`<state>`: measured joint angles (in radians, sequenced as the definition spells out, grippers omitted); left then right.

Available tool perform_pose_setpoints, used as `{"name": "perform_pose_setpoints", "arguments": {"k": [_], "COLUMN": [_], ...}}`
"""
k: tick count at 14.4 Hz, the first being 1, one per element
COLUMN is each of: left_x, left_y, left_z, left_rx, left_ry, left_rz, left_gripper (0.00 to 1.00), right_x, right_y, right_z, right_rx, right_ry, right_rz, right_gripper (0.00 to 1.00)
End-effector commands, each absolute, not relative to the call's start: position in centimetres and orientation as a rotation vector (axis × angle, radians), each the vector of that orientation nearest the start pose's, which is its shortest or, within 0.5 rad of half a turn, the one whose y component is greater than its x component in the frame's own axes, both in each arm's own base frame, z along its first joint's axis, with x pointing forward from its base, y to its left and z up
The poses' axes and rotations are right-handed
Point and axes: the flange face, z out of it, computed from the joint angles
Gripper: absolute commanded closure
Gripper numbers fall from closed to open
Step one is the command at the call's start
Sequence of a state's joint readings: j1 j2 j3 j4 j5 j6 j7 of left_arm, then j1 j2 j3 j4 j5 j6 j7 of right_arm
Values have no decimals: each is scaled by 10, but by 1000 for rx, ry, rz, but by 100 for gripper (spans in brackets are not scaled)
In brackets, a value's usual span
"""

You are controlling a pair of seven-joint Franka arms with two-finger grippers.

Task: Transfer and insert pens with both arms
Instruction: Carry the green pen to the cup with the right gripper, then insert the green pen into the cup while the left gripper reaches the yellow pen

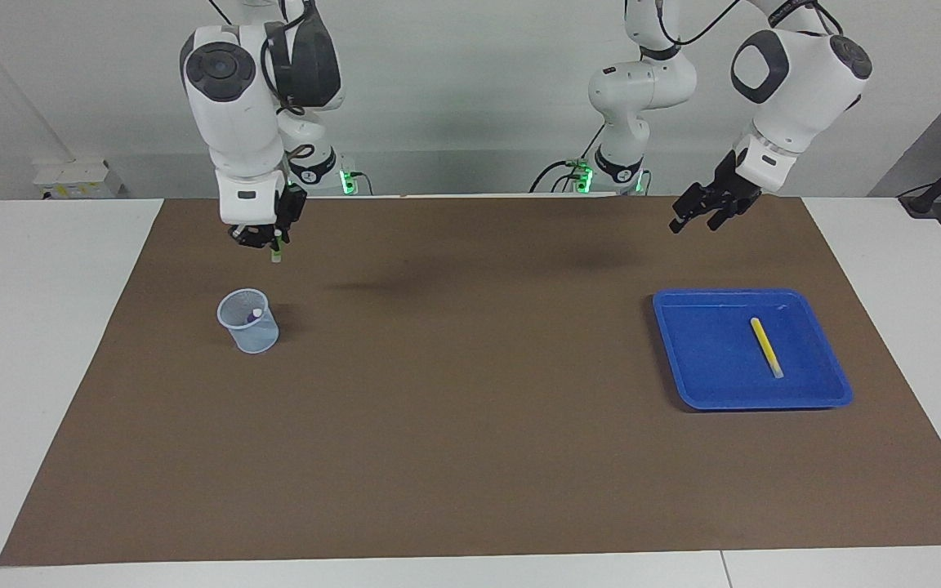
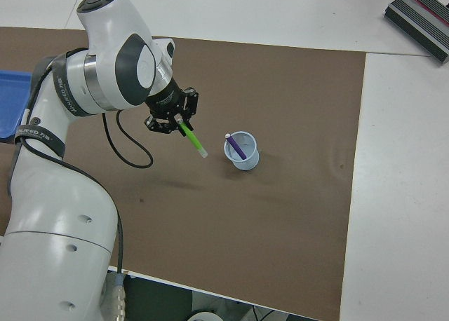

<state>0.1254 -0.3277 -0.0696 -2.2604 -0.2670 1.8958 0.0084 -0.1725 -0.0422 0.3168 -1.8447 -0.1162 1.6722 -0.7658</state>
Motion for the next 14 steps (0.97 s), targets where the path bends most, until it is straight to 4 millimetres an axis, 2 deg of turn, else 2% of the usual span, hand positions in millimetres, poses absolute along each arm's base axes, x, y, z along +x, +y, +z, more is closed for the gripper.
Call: {"name": "perform_pose_setpoints", "arguments": {"k": [1, 3, 7, 9, 11, 12, 13, 14], "left_x": [465, 475, 500, 512, 519, 522, 524, 525], "left_y": [20, 37, 45, 48, 51, 51, 50, 50], "left_z": [475, 463, 437, 426, 417, 417, 419, 419], "left_rx": [-3316, -3307, -3287, -3287, -3273, -3219, -3176, -3169], "left_ry": [-99, -52, 73, 79, 89, 209, 325, 361], "left_rz": [58, 48, 63, 50, 22, 29, 25, 13], "left_gripper": [0, 0, 0, 0, 0, 0, 0, 0], "right_x": [542, 545, 539, 531, 529, 527, 523, 523], "right_y": [34, 33, 35, 15, 7, 3, 3, 3], "right_z": [510, 502, 484, 471, 463, 457, 454, 455], "right_rx": [-2832, -2828, -2829, -2853, -2863, -2859, -2846, -2843], "right_ry": [-1588, -1628, -1640, -1592, -1570, -1549, -1524, -1512], "right_rz": [177, 119, 93, 111, 114, 129, 125, 110], "right_gripper": [100, 100, 100, 100, 100, 92, 71, 55]}}
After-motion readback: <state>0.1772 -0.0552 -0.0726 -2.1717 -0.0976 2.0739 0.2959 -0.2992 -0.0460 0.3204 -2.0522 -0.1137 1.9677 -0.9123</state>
